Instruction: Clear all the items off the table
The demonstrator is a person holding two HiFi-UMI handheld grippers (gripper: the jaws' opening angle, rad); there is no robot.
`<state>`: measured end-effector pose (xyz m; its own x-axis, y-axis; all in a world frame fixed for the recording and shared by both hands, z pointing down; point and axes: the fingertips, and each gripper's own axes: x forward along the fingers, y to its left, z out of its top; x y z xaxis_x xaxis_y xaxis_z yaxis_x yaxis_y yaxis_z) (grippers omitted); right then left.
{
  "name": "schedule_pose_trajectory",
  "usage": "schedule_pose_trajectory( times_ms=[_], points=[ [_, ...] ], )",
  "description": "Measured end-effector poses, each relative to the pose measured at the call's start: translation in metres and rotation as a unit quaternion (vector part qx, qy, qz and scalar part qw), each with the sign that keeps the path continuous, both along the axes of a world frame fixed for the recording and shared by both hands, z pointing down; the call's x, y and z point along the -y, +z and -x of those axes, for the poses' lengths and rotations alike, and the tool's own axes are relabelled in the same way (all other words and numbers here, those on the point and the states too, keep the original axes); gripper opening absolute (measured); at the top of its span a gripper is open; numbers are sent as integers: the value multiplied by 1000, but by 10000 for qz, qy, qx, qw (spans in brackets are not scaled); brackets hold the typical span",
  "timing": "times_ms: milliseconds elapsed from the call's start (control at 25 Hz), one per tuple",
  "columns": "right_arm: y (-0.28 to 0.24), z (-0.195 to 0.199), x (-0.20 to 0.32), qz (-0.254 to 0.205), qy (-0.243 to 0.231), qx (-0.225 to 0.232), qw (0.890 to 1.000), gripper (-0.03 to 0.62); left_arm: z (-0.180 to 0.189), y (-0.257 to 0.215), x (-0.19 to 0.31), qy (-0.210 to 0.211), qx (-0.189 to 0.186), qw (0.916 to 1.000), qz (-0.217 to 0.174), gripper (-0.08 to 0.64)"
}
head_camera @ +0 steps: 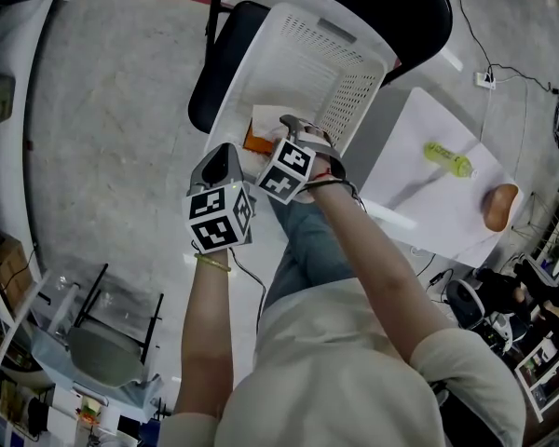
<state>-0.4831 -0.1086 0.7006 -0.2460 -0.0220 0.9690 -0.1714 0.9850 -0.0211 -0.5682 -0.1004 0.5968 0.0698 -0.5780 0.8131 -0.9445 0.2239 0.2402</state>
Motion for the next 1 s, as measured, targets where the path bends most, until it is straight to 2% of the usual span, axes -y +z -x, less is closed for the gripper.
schedule_pose_trajectory(
  times_ms=[440,520,600,680,720,1000],
  points=[
    [-23,0,-2,-151,-21,228,9996,327,-7,-10,0,-15,40,10000,-90,9],
    [-30,0,-2,-194,-21,282,9994,304,-9,-14,-1,-20,50,9999,-113,9],
    [-38,-2,0,-300,29,348,9989,234,-11,-18,-3,-35,63,9999,-150,9],
    [-48,-6,6,-472,194,421,9978,60,-13,-23,-4,-55,73,9998,-192,9],
    [-53,-8,7,-531,283,463,9971,-2,-15,-25,-6,-62,79,9997,-208,9],
    [-86,-22,5,-738,425,708,9938,-2,-28,-42,-21,-114,120,9994,-316,9]
  ],
)
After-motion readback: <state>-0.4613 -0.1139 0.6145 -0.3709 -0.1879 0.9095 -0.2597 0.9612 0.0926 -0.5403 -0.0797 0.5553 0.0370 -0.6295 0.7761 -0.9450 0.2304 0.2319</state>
